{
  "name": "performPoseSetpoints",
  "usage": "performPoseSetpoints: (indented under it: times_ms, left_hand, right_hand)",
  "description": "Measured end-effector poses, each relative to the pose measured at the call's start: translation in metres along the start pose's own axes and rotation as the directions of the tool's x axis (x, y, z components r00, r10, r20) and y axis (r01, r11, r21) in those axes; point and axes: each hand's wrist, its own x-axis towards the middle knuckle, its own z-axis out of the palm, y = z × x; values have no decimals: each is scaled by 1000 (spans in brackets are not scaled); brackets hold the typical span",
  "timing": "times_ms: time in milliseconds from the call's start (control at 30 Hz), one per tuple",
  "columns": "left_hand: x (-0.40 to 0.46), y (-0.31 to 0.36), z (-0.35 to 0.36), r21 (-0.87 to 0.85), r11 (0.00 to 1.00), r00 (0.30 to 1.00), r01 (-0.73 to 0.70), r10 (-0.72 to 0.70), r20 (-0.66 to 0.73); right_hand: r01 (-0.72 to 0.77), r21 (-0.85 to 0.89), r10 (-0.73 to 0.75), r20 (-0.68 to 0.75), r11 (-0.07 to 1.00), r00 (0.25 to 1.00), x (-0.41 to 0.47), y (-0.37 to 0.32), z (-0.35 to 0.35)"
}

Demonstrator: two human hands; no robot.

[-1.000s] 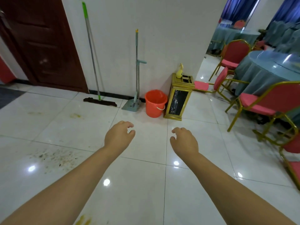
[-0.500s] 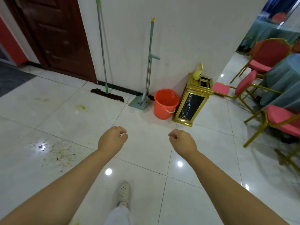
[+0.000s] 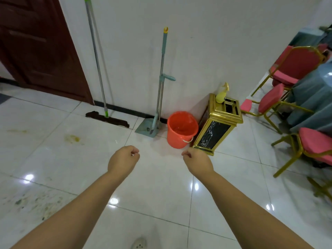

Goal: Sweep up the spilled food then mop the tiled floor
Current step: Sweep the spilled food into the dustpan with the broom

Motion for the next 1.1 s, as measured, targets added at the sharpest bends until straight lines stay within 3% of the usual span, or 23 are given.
performPoseSetpoints:
  times_ms: [400, 800, 1100]
  left_hand:
    - [162, 67, 39, 0, 999, 999, 33, -33, 21]
    - [353, 197, 88, -150, 981, 991, 126, -132, -34]
    - [468, 219, 98, -213, 956, 978, 200, -209, -20]
  right_hand:
    - [52, 47, -54, 38, 998, 998, 186, 6, -36]
    - [154, 11, -154, 91, 988, 984, 420, 40, -100]
    - [176, 1, -174, 160, 984, 972, 546, 25, -105]
